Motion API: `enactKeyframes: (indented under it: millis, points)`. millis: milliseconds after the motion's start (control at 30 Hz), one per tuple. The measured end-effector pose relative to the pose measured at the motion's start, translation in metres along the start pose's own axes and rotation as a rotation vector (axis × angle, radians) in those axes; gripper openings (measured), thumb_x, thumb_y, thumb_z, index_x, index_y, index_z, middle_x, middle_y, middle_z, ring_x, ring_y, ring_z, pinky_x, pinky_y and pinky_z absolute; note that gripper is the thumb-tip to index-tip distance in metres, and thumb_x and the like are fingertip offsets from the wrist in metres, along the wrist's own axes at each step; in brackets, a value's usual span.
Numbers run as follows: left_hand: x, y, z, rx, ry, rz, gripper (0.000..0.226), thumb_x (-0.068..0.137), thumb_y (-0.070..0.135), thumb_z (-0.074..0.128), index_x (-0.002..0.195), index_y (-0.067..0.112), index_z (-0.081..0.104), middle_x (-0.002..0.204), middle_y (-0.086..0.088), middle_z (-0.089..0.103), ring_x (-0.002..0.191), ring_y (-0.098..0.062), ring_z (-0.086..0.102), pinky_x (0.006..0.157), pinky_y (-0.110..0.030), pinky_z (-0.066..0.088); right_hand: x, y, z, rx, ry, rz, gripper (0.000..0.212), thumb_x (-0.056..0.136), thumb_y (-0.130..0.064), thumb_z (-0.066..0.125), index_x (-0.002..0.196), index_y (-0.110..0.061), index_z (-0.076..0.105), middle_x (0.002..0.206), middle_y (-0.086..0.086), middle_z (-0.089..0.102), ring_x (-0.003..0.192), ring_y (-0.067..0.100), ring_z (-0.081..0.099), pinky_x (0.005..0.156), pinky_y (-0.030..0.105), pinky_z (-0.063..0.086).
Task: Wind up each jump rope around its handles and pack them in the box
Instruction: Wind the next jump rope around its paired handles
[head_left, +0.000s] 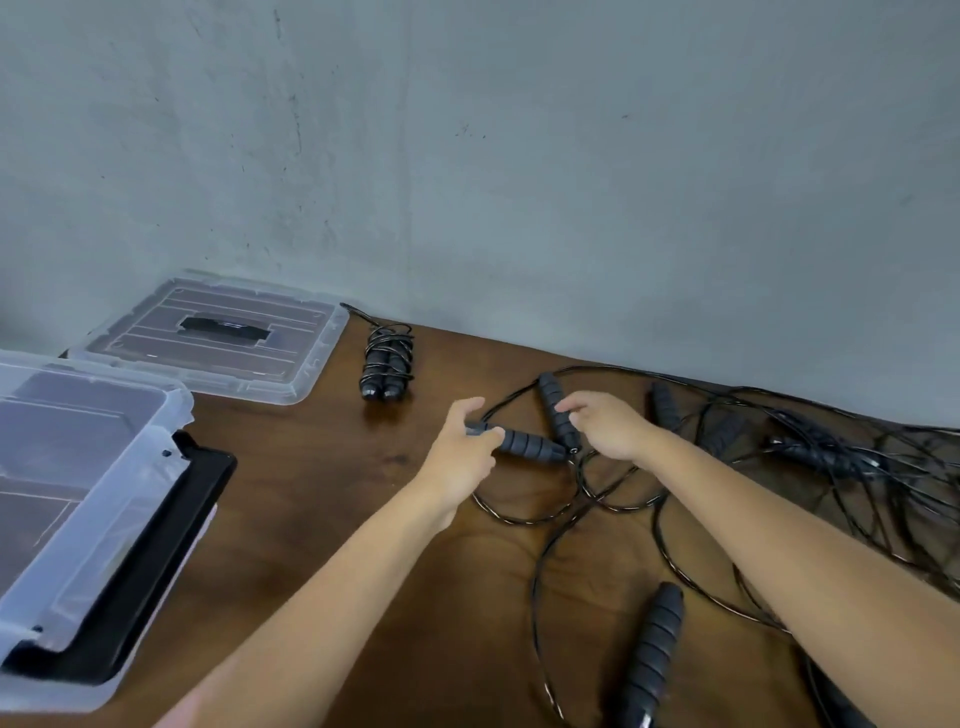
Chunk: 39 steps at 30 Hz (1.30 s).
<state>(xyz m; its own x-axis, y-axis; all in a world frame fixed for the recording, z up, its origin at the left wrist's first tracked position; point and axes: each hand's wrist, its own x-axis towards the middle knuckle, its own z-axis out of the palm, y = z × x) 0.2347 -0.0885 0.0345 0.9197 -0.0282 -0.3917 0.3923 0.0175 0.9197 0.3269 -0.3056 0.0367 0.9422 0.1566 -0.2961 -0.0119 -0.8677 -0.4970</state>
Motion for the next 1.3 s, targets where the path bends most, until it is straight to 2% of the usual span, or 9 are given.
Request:
enactKeyframes:
  millis: [133,233,400,700,833,967,1067,1167,1300]
  points:
    - [0.034,-0.012,0.035,-0.126,0.076,-0.142,0.058,0.104,0.022,0.061,0.152,0.020,0.029,0.133,-0.012,0.055,0.112,-0.023,0.063,0.092,-0.031,0.057,0.009,0.022,0.013,0.016,-0.028,-0.009,0.042,0.107,-0.005,0.040,0.146,-0.016,0.052,0.156,0.001,0.045,0.144,0.021,0.040,0.109,0.020,0.026]
    - [0.054,-0.022,0.051,-0.305,0.288,-0.232,0.045,0.094,0.022,0.067,0.127,0.010,0.038,0.133,-0.020,0.057,0.112,-0.027,0.061,0.101,-0.040,0.055,0.015,0.030,0.020,0.064,-0.019,-0.018,0.042,0.108,-0.006,0.038,0.144,-0.020,0.055,0.154,0.002,0.047,0.143,0.023,0.042,0.107,0.020,0.028]
    - [0.057,-0.017,0.070,-0.458,0.294,-0.325,0.042,0.103,0.018,0.062,0.142,0.009,0.050,0.132,-0.018,0.057,0.107,-0.024,0.059,0.096,-0.036,0.056,0.006,0.031,0.027,0.093,0.014,-0.093,0.041,0.106,-0.004,0.044,0.141,-0.019,0.060,0.150,0.002,0.053,0.138,0.022,0.048,0.112,0.026,0.033]
    - [0.049,-0.015,0.093,-0.409,0.294,-0.177,0.044,0.102,0.030,0.068,0.136,0.003,0.056,0.109,-0.005,0.067,0.099,-0.020,0.063,0.093,-0.033,0.048,-0.022,0.033,0.037,0.330,0.117,-0.165,0.032,0.100,-0.005,0.059,0.125,-0.019,0.072,0.125,-0.005,0.067,0.110,0.011,0.063,0.090,0.013,0.044]
    - [0.036,-0.014,0.094,-0.334,0.259,0.017,0.036,0.097,0.032,0.073,0.126,0.013,0.064,0.118,-0.007,0.074,0.107,-0.023,0.070,0.085,-0.034,0.056,-0.040,0.030,0.024,0.471,0.153,-0.206,0.028,0.099,-0.011,0.061,0.112,-0.031,0.076,0.118,-0.012,0.071,0.110,0.012,0.066,0.100,0.037,0.054]
    - [0.022,-0.003,0.094,-0.312,0.195,0.183,0.036,0.093,0.040,0.077,0.117,0.013,0.070,0.112,-0.009,0.078,0.109,-0.029,0.073,0.103,-0.054,0.056,-0.066,0.021,0.003,0.587,0.154,-0.218,0.017,0.097,-0.019,0.067,0.104,-0.034,0.071,0.110,-0.010,0.069,0.106,0.014,0.066,0.095,0.043,0.058]
    - [0.011,0.011,0.097,-0.335,0.138,0.212,0.065,0.082,0.055,0.083,0.125,0.010,0.062,0.120,-0.019,0.073,0.116,-0.040,0.069,0.100,-0.062,0.055,-0.086,0.015,-0.016,0.664,0.171,-0.231,0.017,0.096,-0.017,0.069,0.108,-0.027,0.065,0.111,-0.006,0.067,0.105,0.015,0.066,0.084,0.030,0.061]
    - [0.001,0.031,0.104,-0.368,0.136,0.154,0.065,0.092,0.042,0.077,0.135,0.017,0.035,0.124,-0.015,0.064,0.115,-0.040,0.069,0.092,-0.069,0.056,-0.107,0.008,-0.038,0.826,0.175,-0.269,0.016,0.095,-0.005,0.067,0.107,-0.015,0.067,0.108,0.009,0.068,0.096,0.019,0.071,0.076,0.027,0.061]
    - [-0.014,0.053,0.107,-0.446,-0.040,0.086,0.088,0.086,0.051,0.081,0.148,0.019,0.026,0.133,-0.016,0.065,0.107,-0.035,0.074,0.082,-0.055,0.063,-0.126,0.004,-0.060,0.834,0.170,-0.312,0.016,0.097,-0.002,0.064,0.106,-0.014,0.070,0.105,0.008,0.073,0.093,0.019,0.074,0.083,0.032,0.062]
